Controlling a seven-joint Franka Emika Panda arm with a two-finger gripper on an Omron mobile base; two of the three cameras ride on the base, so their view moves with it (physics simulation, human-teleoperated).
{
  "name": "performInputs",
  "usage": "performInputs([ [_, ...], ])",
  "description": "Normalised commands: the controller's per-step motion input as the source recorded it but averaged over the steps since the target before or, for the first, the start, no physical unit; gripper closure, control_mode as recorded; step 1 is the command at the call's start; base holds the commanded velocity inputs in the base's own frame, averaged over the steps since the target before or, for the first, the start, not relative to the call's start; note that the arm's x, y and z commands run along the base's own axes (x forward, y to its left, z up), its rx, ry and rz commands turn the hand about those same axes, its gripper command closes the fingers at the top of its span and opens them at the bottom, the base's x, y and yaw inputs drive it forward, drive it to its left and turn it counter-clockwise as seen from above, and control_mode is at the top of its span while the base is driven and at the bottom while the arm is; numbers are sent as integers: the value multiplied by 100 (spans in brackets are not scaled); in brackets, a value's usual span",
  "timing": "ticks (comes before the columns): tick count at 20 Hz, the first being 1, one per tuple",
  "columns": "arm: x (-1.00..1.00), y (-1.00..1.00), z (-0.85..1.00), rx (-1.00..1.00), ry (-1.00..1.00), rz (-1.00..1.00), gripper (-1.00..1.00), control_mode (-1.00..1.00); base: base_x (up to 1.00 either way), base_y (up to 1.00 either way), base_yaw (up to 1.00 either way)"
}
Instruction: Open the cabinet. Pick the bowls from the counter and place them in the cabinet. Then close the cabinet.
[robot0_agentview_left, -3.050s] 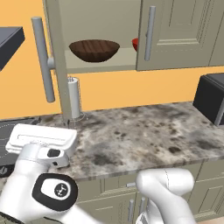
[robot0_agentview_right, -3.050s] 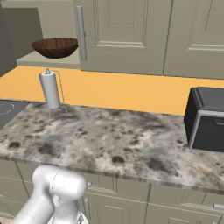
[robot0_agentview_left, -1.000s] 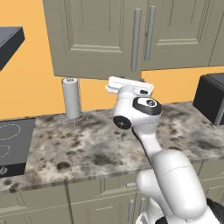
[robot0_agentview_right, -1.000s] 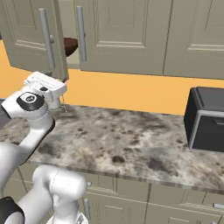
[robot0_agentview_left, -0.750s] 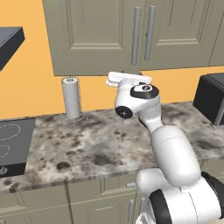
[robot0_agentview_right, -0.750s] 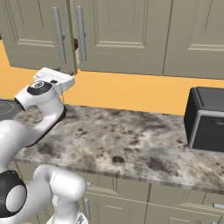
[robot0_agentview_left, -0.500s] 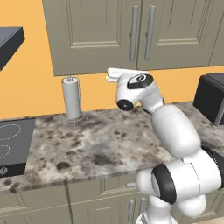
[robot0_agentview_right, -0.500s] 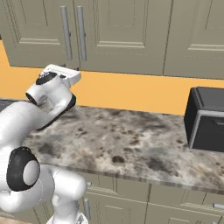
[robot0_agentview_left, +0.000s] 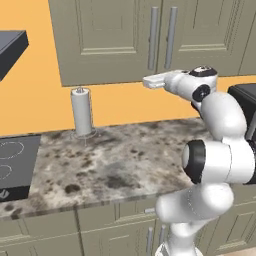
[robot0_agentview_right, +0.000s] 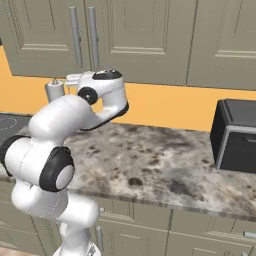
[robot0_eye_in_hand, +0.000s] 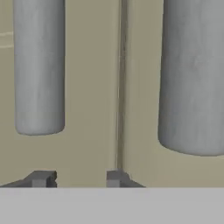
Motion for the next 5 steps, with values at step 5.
performInputs([
  [5,54,-32,0,2,-12,-9,-100,-100,0,0,0],
])
